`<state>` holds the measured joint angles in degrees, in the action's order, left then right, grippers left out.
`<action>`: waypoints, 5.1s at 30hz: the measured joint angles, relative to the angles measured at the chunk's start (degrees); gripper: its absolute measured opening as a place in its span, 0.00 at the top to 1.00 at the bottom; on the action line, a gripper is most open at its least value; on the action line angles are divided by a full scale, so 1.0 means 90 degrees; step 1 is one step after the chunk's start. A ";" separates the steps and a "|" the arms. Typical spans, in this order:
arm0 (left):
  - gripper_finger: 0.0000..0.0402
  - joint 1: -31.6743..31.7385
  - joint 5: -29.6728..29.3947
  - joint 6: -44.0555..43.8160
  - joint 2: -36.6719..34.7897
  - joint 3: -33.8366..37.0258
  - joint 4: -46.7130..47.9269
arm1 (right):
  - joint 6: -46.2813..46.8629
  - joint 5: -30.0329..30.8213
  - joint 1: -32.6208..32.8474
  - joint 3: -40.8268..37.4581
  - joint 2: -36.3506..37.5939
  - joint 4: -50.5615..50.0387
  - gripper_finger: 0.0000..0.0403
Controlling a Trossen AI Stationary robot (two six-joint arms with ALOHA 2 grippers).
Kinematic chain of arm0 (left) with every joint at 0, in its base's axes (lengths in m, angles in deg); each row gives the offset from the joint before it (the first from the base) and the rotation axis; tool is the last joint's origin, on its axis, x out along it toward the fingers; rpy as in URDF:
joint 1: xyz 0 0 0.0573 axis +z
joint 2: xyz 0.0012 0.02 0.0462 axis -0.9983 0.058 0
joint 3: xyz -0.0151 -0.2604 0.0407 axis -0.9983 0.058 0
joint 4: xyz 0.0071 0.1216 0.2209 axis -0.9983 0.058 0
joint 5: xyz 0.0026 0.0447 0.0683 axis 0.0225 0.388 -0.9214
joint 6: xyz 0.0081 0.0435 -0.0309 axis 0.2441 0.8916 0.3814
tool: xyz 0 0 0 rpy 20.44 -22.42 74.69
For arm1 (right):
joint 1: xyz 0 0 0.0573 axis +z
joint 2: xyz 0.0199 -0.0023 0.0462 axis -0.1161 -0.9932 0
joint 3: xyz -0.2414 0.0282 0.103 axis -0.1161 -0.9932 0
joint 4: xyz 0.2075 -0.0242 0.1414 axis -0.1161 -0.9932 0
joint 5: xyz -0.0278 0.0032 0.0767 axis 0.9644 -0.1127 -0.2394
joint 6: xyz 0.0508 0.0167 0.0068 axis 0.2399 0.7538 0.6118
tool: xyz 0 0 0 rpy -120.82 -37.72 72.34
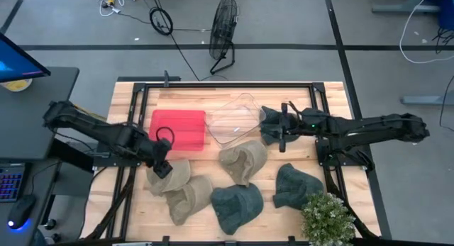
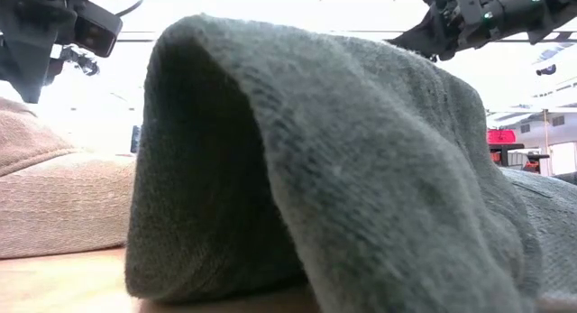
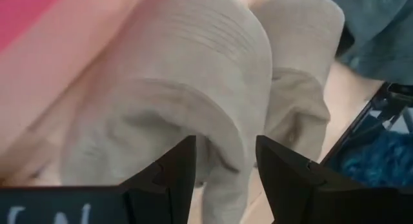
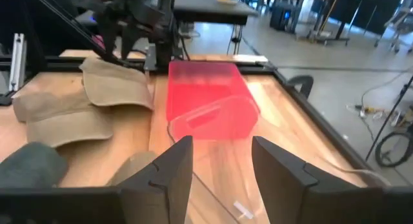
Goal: Pick & Place hat
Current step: Put the top left brown cap into the red bin, then put the top right black cap into the transparent bin
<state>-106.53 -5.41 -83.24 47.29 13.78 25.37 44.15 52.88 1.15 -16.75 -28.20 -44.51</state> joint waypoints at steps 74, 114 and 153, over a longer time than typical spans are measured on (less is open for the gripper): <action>0.97 0.2456 -0.2850 0.3299 0.3158 -0.2730 0.2284 | 0.0254 0.0015 -0.0001 0.0006 -0.0221 -0.0264 0.59; 0.72 0.3802 -0.1274 0.5565 0.3396 -0.0962 0.0375 | 0.0273 0.0015 0.0000 0.0006 -0.0316 -0.0264 0.59; 0.64 0.3099 -0.2110 0.5060 -0.0286 0.0396 -0.2121 | 0.3920 0.2854 -0.0951 0.1487 -0.1818 -0.4871 0.59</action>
<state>-78.64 -24.40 -37.70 44.71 17.35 6.28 79.43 78.56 -7.41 -3.37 -44.56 -88.35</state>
